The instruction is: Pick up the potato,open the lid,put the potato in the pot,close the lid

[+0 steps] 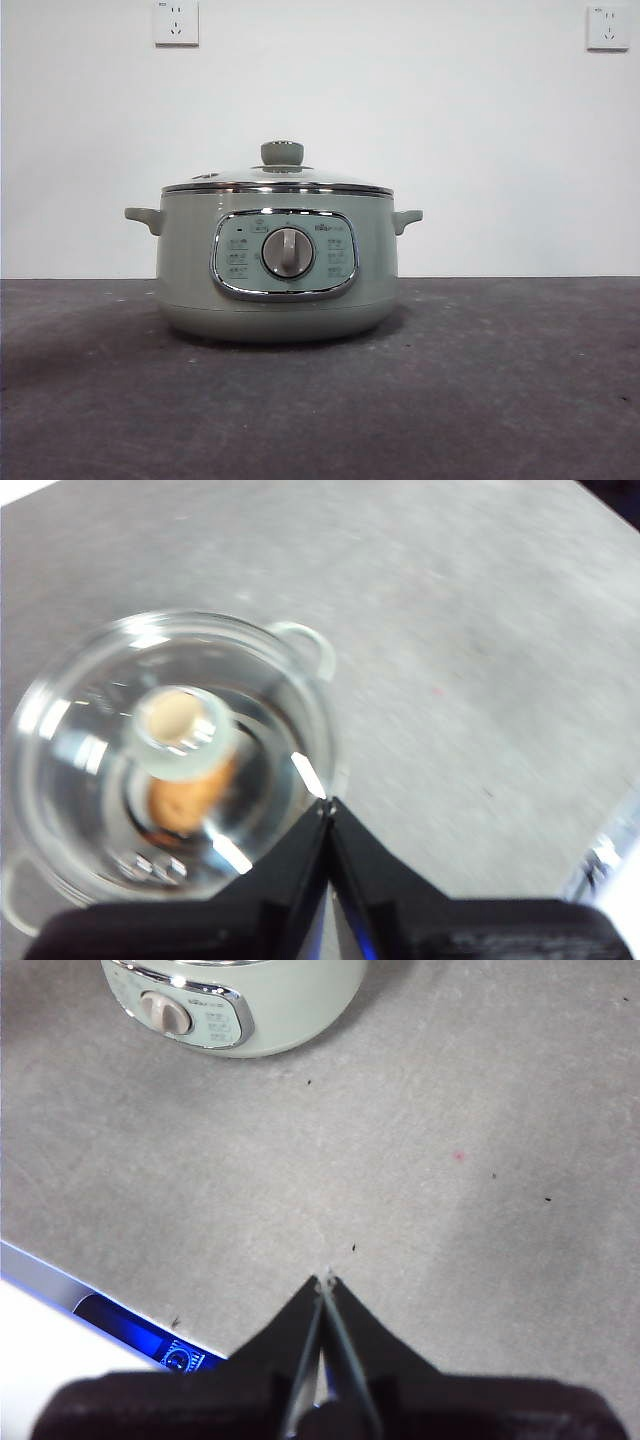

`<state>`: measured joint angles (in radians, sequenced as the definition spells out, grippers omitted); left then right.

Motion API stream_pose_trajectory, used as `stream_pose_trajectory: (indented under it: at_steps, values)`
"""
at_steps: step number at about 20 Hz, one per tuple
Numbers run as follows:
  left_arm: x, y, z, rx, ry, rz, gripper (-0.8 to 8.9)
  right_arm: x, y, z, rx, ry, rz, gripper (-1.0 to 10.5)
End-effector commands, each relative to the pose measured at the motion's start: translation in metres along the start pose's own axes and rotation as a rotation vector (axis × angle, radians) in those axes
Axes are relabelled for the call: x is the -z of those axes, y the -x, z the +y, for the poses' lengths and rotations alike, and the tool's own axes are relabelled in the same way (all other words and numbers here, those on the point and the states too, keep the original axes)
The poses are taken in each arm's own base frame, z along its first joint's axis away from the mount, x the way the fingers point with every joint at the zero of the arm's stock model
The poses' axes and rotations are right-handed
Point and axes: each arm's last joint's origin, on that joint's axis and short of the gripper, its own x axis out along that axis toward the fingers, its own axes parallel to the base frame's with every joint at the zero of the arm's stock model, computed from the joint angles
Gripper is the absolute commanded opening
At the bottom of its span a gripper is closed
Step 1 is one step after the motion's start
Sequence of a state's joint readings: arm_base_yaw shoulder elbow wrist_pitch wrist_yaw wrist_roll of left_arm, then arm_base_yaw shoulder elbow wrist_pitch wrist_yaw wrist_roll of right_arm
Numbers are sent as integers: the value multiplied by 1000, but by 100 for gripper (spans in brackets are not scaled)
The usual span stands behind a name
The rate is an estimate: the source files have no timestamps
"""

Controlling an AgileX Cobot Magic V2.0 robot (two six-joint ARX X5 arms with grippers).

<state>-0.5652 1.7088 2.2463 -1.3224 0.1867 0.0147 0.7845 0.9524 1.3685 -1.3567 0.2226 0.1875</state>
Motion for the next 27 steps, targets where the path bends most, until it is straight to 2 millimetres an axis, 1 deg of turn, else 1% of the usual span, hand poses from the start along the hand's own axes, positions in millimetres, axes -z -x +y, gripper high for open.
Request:
stream_pose_trajectory:
  at_steps: [1, 4, 6, 7, 9, 11, 12, 14, 16, 18, 19, 20, 21, 22, 24, 25, 27]
  values:
    - [16, 15, -13, 25, -20, 10, -8, 3, -2, 0, 10, 2, 34, -1]
    - [52, 29, -25, 46, -54, 67, -3, 3, -2, 0, 12, 2, 33, -1]
    - [70, 33, -25, 46, -57, 94, -4, 3, -2, 0, 12, 2, 33, -1]
    - [73, 36, -25, 42, -56, 93, -4, 3, -2, 0, 12, 2, 33, -1]
    - [72, 40, -23, 18, -74, 78, -4, 3, -2, 0, 12, 2, 33, -1]
    - [72, 42, -17, 2, -183, 72, -4, 3, -2, 0, 13, 1, 33, -1]
    - [72, 44, -11, -30, -193, 70, -4, 3, -2, 0, 13, 1, 33, -1]
    - [79, 49, 4, -75, -118, 73, -4, 3, -2, 0, 13, 1, 33, -1]
    - [98, 51, 18, -62, -51, 93, -4, 3, -2, 0, 12, 1, 33, -1]
    - [125, 46, 34, -104, 31, 157, -4, 3, -2, 0, 13, 1, 33, -1]
    - [143, 39, 44, -127, 73, 192, -4, 3, -2, 0, 13, 1, 33, -1]
    - [159, 32, 52, -151, 96, 198, -4, 3, -2, 0, 13, 1, 33, -1]
    - [180, 23, 61, -190, 111, 168, -4, 3, -2, 0, 13, 1, 33, -1]
    - [198, 15, 67, -230, 125, 113, -4, 3, -2, 0, 12, 1, 33, -1]
    - [240, -6, 72, -310, 143, -75, -4, 3, -3, 0, 12, 1, 33, -1]
    - [262, -18, 71, -341, 133, -176, -4, 3, -3, 0, 13, 1, 33, -1]
    - [300, -37, 66, -378, 87, -333, -4, 3, -2, 0, 13, 1, 33, -1]
